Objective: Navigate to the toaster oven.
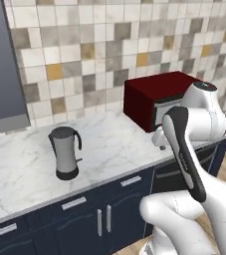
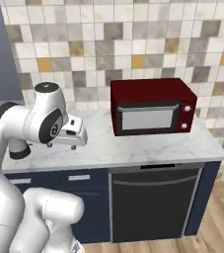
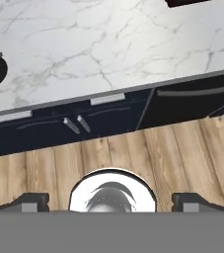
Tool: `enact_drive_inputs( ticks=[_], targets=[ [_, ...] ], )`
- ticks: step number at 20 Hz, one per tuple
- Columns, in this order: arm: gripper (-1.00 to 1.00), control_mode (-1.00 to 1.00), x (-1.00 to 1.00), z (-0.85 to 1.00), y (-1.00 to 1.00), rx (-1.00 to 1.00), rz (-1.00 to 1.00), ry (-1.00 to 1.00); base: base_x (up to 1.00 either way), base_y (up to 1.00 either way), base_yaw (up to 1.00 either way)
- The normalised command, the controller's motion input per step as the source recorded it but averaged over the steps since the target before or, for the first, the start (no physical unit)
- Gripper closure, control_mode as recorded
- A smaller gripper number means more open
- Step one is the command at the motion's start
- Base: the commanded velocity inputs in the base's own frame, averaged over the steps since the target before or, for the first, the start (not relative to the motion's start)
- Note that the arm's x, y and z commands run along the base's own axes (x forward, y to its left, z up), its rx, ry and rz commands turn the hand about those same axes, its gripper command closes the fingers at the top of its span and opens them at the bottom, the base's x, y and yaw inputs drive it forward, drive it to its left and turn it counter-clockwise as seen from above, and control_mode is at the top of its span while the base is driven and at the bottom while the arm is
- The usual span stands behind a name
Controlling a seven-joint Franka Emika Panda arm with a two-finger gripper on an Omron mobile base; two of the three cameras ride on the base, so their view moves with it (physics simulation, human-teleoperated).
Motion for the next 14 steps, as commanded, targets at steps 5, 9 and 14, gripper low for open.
enact_drive_inputs(
  ticks=[5, 9, 14],
  targets=[
    [-1.00, 1.00, 0.00, 0.00, 0.00, 0.00, 0.00, 0.00, 0.47, -1.00, 0.23],
    [-1.00, 1.00, 0.00, 0.00, 0.00, 0.00, 0.00, 0.00, 0.59, -0.90, 0.24],
    [-1.00, 1.00, 0.00, 0.00, 0.00, 0.00, 0.00, 0.00, 0.63, -0.57, 0.23]
  ],
)
